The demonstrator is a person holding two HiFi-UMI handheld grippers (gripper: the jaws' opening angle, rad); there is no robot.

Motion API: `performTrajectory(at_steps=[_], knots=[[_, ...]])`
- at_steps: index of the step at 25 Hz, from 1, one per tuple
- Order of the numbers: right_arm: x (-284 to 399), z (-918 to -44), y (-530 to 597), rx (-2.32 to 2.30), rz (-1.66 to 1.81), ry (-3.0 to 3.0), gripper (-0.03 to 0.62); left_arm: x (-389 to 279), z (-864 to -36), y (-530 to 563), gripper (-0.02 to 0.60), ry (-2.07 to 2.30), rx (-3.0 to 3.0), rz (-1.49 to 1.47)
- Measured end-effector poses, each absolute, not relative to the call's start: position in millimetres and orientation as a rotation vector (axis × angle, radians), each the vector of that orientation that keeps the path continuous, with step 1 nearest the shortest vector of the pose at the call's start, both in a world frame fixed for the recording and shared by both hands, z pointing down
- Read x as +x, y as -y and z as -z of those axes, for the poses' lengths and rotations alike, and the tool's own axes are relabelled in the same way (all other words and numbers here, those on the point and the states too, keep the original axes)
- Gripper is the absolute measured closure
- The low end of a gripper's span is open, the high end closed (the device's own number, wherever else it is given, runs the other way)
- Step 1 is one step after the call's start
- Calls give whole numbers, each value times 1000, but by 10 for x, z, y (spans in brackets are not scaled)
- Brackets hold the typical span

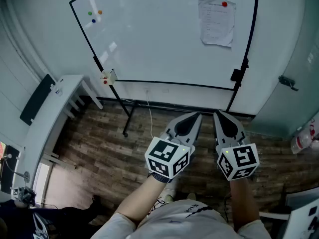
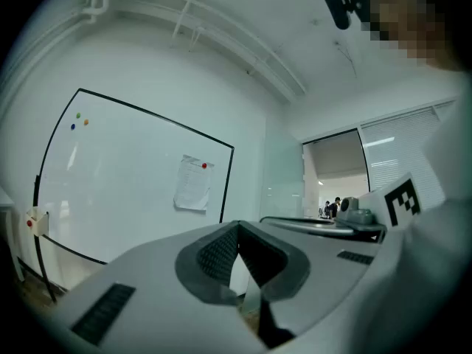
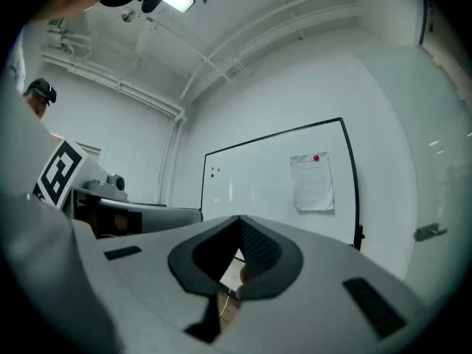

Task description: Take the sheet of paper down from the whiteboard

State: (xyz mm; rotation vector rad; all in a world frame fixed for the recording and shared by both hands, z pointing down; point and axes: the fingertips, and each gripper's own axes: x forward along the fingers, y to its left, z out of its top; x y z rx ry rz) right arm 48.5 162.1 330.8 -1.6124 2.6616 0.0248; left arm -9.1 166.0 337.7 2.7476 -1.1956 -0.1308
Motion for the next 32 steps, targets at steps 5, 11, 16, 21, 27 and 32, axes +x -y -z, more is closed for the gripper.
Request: performTrajectory(at_steps=[5,11,16,21,27,32], knots=[[545,-3271,-1608,-1565,7,-2651,582,-51,-3363,-1633,574,1211,2746,131],[744,-3225,-1580,-1570,3,-2602,582,-52,-3349,-1546,574,1242,2740,145],[903,-3255,-1522,-1565,5,-2602,582,76,-3380,-1481,574,1250,2732,144],[1044,-3232,-1499,-1554,-15,-2601,582,267,-3403,-1458,574,1250,2731,126],[1157,-3223,-1413,-1542,-7,-2591,582,373,-3371,-1385,574,1261,2736,113],[1157,-3221,-1240,-1549,-24,-2599,581,370,-3381,-1183,574,1268,2729,125]])
